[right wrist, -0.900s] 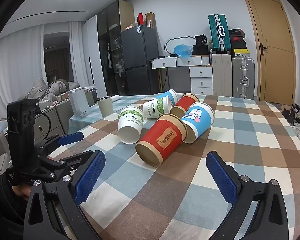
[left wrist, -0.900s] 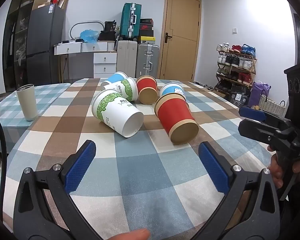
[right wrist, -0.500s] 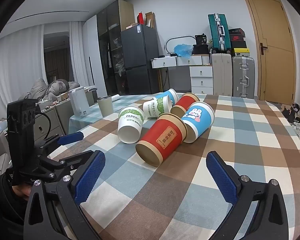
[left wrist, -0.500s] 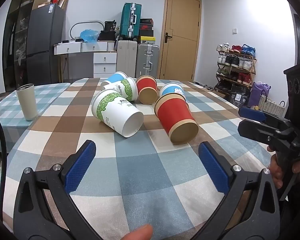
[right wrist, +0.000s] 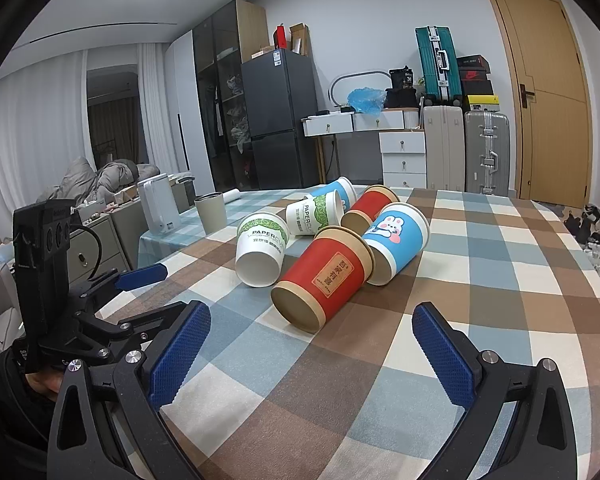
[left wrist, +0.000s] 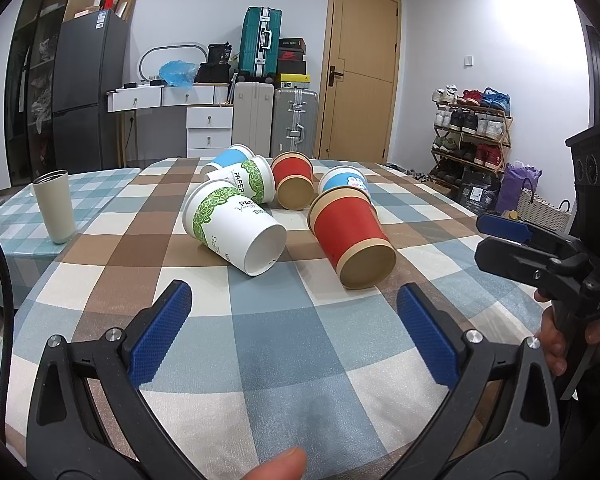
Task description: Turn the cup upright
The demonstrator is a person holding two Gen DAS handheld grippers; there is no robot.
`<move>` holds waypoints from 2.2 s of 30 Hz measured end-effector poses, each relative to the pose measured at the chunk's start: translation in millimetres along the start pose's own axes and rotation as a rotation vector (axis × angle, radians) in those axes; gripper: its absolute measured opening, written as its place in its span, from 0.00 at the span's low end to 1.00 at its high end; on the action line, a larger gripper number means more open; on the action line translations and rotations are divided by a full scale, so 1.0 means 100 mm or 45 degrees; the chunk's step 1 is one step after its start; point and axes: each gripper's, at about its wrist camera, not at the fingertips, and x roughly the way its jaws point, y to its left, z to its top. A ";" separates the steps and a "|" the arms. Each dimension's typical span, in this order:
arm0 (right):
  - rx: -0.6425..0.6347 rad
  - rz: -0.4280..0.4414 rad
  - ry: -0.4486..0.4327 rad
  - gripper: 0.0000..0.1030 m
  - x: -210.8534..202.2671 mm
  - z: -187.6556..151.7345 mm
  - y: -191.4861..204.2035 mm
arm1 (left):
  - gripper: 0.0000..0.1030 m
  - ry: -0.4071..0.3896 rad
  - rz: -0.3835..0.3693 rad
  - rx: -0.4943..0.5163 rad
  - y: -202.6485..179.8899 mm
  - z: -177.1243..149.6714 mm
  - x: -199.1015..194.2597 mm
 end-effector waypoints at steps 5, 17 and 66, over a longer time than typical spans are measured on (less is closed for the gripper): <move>0.002 0.001 0.001 1.00 0.00 0.00 0.00 | 0.99 0.000 0.001 0.001 0.00 0.00 0.00; 0.005 0.002 0.002 1.00 0.01 0.00 -0.01 | 0.99 -0.002 0.002 0.003 0.00 0.00 0.00; 0.022 -0.002 0.003 1.00 0.02 0.02 -0.08 | 0.99 0.003 -0.013 -0.001 -0.06 0.08 -0.04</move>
